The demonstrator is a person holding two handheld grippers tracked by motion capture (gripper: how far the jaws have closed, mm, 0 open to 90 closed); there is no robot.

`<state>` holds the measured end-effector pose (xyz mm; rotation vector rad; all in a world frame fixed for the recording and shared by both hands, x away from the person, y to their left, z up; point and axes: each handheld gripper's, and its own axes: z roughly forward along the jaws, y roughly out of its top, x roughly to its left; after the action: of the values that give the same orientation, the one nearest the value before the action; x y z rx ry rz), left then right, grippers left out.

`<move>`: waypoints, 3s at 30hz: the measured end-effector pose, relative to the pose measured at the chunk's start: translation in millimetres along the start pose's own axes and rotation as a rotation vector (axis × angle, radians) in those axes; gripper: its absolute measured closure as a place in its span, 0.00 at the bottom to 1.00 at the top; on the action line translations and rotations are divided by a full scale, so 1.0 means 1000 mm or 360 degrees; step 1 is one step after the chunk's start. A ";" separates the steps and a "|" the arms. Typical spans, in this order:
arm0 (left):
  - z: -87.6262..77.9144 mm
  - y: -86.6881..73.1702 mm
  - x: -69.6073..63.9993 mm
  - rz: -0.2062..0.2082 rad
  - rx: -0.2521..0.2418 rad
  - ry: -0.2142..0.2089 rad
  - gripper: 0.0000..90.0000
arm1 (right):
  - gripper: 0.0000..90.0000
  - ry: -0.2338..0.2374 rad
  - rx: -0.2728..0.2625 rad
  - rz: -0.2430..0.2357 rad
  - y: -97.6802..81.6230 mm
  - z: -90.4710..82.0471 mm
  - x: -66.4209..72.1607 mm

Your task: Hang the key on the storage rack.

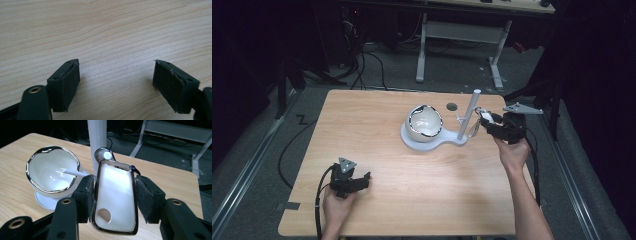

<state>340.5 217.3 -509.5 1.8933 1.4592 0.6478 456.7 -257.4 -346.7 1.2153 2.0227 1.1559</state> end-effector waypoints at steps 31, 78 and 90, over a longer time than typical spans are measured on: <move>0.000 0.000 0.000 0.0010 0.0003 -0.0001 0.25 | 0.56 -0.0061 0.0062 -0.0033 -0.010 0.037 0.020; 0.000 0.000 0.000 0.0012 0.0005 -0.0002 0.25 | 0.58 -0.0036 -0.0100 -0.0010 -0.010 -0.001 0.018; 0.000 0.000 0.000 0.0012 0.0005 -0.0001 0.24 | 0.60 -0.0060 -0.0136 0.0053 -0.024 -0.022 0.002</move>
<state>340.6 217.4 -509.4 1.9023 1.4540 0.6485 428.4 -270.1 -356.3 1.2238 1.9122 1.2140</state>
